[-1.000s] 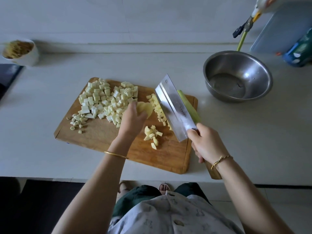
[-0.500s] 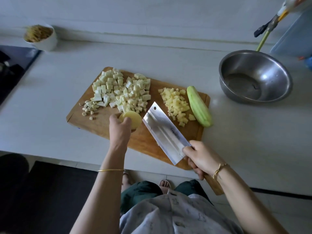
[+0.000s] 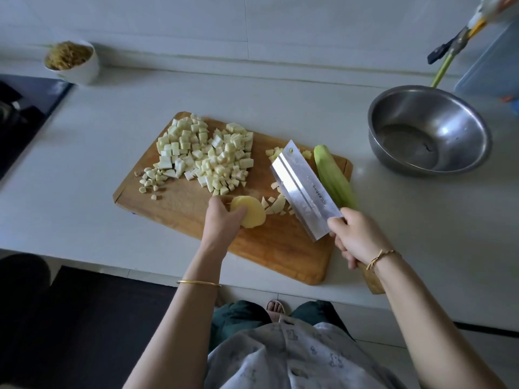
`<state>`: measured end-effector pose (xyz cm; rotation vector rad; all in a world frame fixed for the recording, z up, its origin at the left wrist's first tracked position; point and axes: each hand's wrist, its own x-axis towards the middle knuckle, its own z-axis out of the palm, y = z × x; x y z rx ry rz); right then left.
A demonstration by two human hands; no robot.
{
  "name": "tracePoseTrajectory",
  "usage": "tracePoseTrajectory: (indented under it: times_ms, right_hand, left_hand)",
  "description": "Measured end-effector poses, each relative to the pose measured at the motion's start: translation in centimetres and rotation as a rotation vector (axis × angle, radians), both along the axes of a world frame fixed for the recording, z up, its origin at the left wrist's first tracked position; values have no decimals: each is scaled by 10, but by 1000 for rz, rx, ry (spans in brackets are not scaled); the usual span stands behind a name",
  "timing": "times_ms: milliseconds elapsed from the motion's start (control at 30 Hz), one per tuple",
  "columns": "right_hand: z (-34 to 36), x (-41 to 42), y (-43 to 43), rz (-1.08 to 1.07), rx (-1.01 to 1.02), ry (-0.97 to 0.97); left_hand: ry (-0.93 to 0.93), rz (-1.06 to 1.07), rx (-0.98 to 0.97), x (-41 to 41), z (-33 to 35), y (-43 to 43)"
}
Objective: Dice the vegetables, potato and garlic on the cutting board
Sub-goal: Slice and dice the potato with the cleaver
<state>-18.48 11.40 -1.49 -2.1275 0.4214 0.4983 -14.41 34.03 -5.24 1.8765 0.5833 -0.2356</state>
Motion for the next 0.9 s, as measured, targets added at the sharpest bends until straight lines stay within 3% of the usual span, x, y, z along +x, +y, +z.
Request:
tracePoseTrajectory:
  times_ms: [133, 333, 600, 767, 900]
  right_hand:
    - [6, -1, 3, 19, 60, 15]
    - [-1, -16, 15, 108, 109, 130]
    - [-5, -3, 8, 89, -9, 30]
    - [1, 6, 6, 41, 29, 35]
    - [6, 4, 9, 20, 52, -12]
  left_hand:
    - [-20, -130, 107, 5, 0, -6]
    - [18, -11, 168, 14, 4, 11]
    - [10, -70, 136, 12, -1, -5]
    - [-36, -159, 145, 16, -3, -18]
    - [-116, -278, 294, 17, -6, -26]
